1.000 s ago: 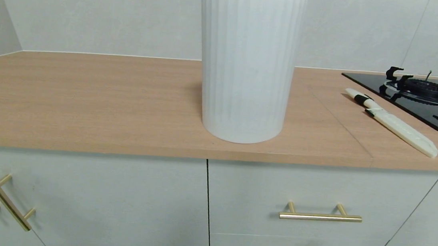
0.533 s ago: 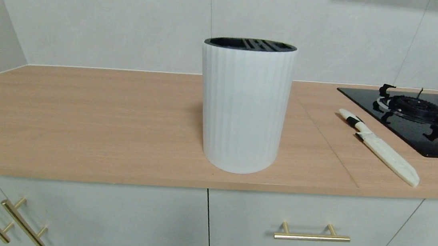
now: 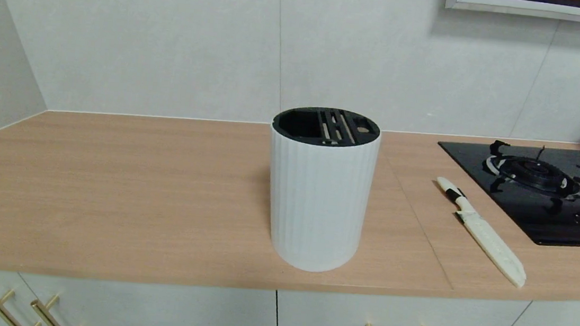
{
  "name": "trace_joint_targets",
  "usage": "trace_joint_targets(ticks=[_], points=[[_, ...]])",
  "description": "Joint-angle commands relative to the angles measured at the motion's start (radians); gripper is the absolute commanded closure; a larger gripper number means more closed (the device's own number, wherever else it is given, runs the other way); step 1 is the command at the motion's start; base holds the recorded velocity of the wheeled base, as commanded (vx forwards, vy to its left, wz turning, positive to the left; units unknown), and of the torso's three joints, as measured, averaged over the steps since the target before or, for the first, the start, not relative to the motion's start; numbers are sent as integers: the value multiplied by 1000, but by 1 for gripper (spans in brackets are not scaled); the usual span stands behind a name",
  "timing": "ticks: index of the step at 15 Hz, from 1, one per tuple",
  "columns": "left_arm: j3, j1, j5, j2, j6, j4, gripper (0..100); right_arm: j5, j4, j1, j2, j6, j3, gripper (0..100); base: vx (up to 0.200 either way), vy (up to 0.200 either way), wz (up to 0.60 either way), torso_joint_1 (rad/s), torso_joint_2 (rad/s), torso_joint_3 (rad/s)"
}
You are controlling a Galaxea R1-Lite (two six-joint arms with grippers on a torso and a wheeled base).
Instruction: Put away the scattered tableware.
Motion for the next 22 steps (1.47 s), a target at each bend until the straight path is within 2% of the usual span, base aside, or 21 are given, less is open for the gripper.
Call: trace_joint_targets(ticks=[1, 18, 22], points=[[0, 0, -1, 0, -1, 0, 0, 0, 0, 0, 2, 0, 0, 0, 0, 0, 0, 193, -481, -286], [0, 0, -1, 0, -1, 0, 0, 0, 0, 0, 2, 0, 0, 0, 0, 0, 0, 243, -546, -302], [0, 0, 0, 0, -1, 0, 0, 0, 0, 0, 2, 0, 0, 0, 0, 0, 0, 185, -383, -196]])
